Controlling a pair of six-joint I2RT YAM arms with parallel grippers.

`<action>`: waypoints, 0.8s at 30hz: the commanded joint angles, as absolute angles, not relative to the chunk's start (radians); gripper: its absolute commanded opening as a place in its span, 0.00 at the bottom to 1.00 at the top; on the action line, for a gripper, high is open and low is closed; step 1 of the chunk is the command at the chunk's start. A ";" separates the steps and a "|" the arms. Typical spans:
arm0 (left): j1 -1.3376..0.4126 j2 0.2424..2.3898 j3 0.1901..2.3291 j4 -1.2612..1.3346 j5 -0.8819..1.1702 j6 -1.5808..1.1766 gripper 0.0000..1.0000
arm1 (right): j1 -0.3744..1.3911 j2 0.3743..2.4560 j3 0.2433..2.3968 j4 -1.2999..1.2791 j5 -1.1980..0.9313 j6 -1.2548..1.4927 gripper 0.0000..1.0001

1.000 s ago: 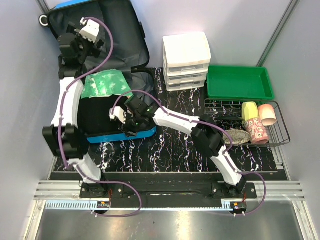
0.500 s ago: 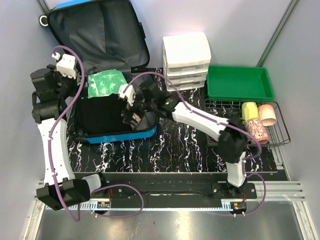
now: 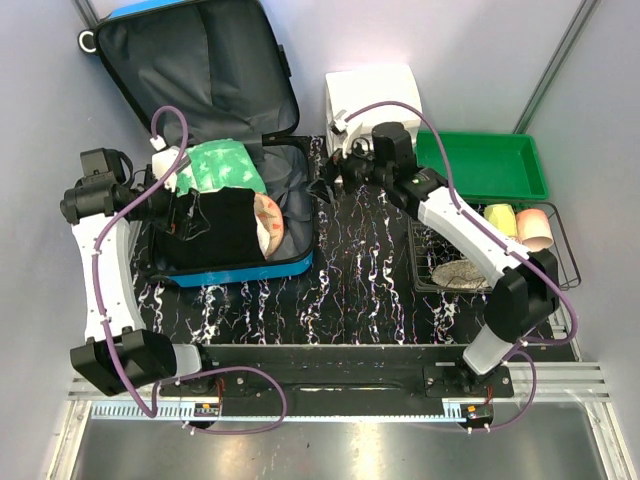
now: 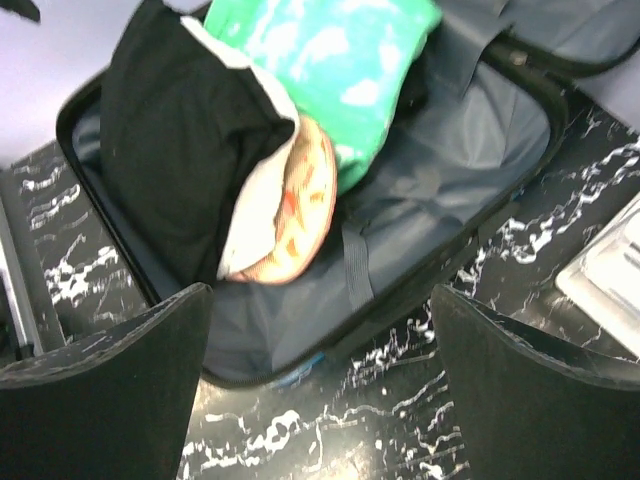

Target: Open, take out, and arrange the luggage

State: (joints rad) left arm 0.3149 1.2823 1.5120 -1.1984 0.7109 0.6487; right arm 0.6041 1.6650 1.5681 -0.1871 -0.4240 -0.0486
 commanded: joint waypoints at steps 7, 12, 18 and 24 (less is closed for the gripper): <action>0.318 1.312 1.572 -1.330 0.936 0.932 0.99 | 0.572 1.666 1.473 -0.140 -0.762 -0.066 1.00; 0.252 1.422 1.656 -1.314 0.794 1.023 0.99 | 0.569 1.764 1.537 -0.164 -0.739 0.117 1.00; 0.189 1.592 1.819 -1.381 0.738 1.086 0.99 | 0.502 1.786 1.600 -0.294 -0.762 0.052 1.00; 0.138 1.666 1.842 -1.376 0.690 1.169 0.99 | 0.463 1.786 1.629 -0.413 -0.746 -0.043 1.00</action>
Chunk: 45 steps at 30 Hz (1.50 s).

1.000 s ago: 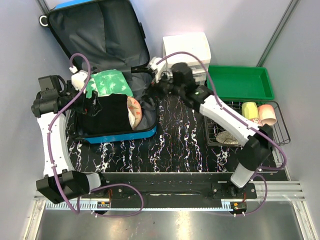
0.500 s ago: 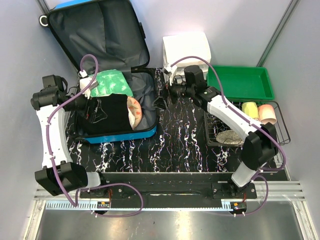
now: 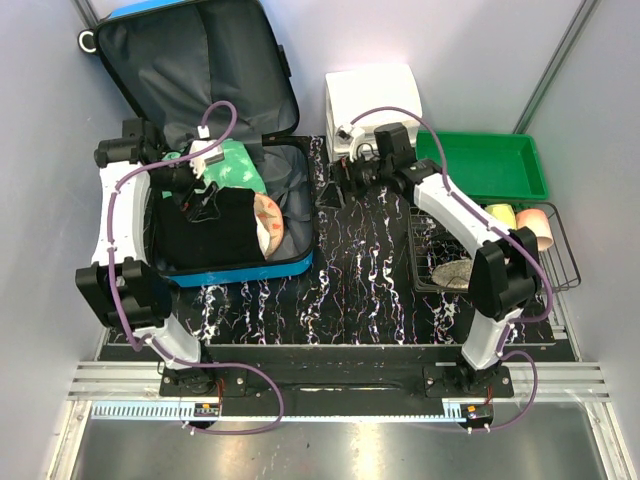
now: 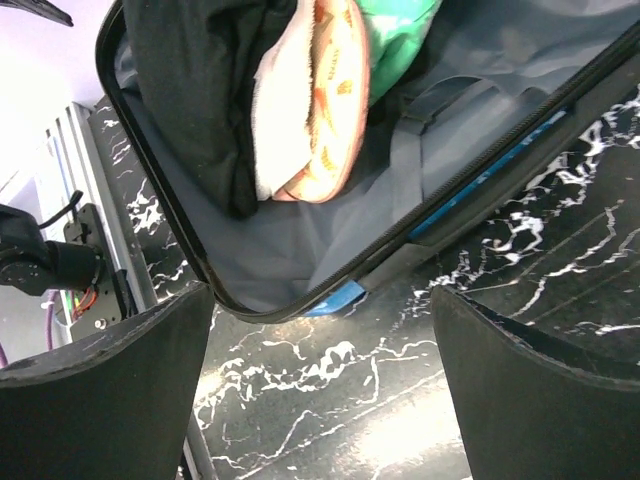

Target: Open, take out, and arrange the luggage

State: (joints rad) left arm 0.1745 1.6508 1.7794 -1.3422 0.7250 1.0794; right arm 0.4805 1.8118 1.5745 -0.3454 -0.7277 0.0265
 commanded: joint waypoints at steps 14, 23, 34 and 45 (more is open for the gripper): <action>0.075 1.671 1.801 -1.235 0.696 0.991 0.99 | 0.012 1.753 1.615 -0.646 -0.519 -0.235 0.98; 0.071 1.678 1.822 -1.167 0.663 0.934 0.99 | -0.144 1.914 1.701 -0.667 -0.362 -0.173 0.96; 0.071 1.681 1.813 -1.131 0.627 0.948 0.99 | -0.193 1.898 1.568 -0.796 -0.333 -0.198 0.96; 0.064 1.721 1.835 -1.132 0.632 0.963 0.99 | -0.227 1.766 1.329 -0.861 -0.327 -0.175 0.95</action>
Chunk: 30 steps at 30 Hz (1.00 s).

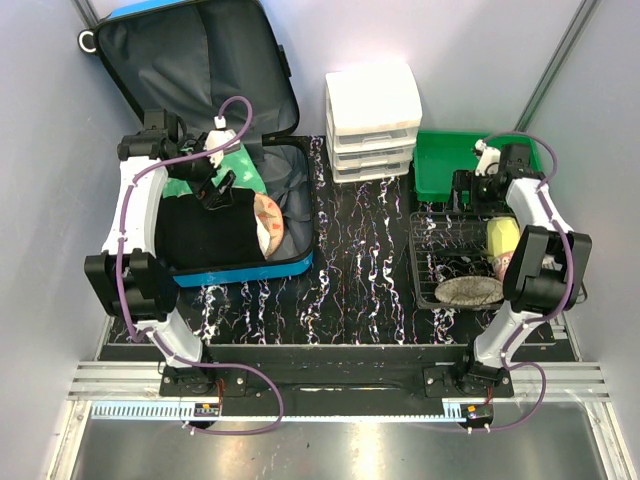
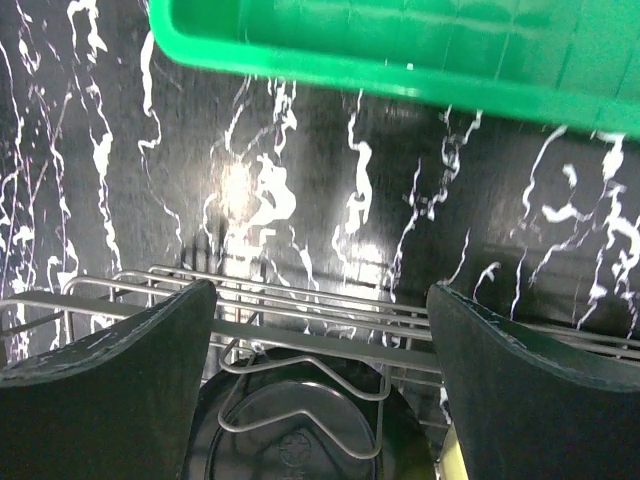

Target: Open, take out, and arrange the luggage

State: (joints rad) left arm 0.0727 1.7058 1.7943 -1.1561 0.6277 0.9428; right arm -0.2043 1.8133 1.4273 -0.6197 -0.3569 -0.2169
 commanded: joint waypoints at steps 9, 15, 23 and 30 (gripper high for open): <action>0.043 1.755 1.879 -1.167 0.617 1.081 0.99 | -0.222 1.703 1.431 -0.816 -0.513 -0.186 0.97; 0.028 1.899 2.012 -1.273 0.577 1.146 0.99 | -0.149 1.713 1.517 -0.726 -0.650 -0.170 0.97; 0.006 1.928 2.051 -1.296 0.577 1.149 0.99 | -0.104 1.843 1.612 -0.559 -0.505 -0.161 0.93; 0.005 1.907 2.000 -1.232 0.543 1.091 0.99 | -0.106 2.095 1.865 -0.531 -0.352 -0.147 0.88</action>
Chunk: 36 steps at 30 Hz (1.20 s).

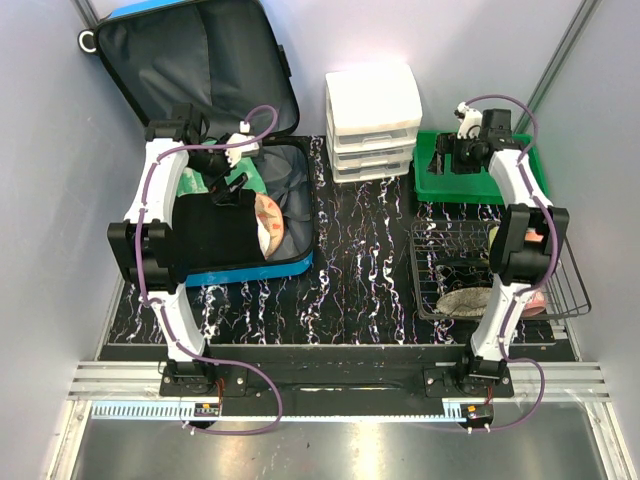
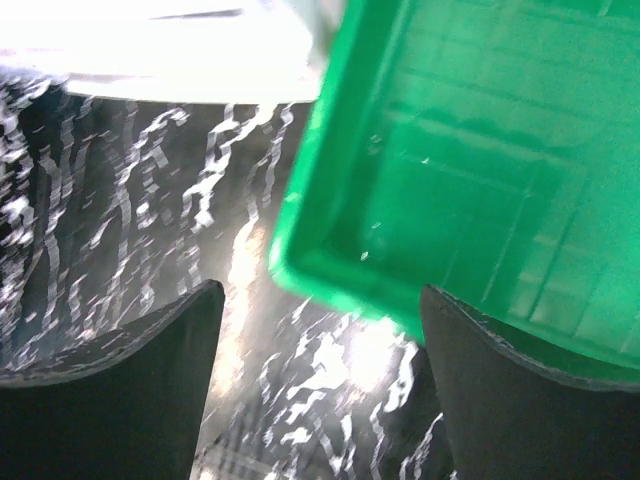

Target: Open, take out, and arrange the luggage

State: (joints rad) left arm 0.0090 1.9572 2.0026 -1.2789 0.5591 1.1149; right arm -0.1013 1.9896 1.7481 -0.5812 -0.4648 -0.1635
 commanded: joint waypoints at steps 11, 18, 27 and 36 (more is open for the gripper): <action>0.005 1.905 2.003 -1.203 0.514 1.080 0.99 | -0.107 2.205 1.878 -0.690 -0.423 -0.121 0.82; 0.005 1.899 1.997 -1.226 0.523 1.160 0.99 | -0.107 2.054 1.600 -0.722 -0.445 -0.124 0.79; -0.020 1.973 2.057 -1.302 0.548 1.245 0.99 | -0.101 1.942 1.600 -0.658 -0.592 -0.071 0.86; -0.025 1.954 2.054 -1.525 0.581 1.307 0.78 | -0.052 1.882 1.675 -0.582 -0.712 -0.049 0.90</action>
